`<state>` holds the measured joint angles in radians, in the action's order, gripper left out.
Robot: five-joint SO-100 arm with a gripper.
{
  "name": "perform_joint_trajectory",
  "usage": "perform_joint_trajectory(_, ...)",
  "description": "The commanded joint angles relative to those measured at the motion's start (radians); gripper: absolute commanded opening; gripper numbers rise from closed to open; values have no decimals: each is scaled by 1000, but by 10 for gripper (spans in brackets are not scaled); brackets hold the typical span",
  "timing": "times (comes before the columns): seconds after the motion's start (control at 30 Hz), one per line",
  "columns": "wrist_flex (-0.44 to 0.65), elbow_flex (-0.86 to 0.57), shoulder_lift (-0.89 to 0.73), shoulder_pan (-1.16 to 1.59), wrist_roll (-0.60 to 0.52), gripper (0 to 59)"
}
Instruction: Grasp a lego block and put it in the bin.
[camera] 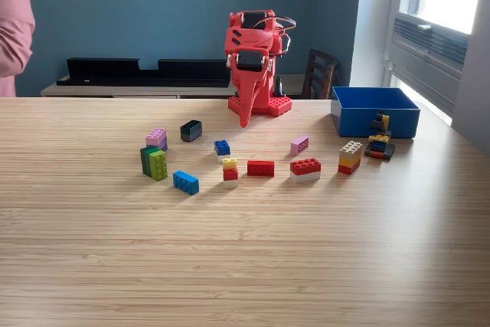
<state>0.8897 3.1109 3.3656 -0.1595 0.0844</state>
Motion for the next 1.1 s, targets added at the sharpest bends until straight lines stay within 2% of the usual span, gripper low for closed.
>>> perform_joint_trajectory(0.03,2,5,-5,-6,5,11)
perform_joint_trajectory(1.1,2,5,-5,-2,14,11)
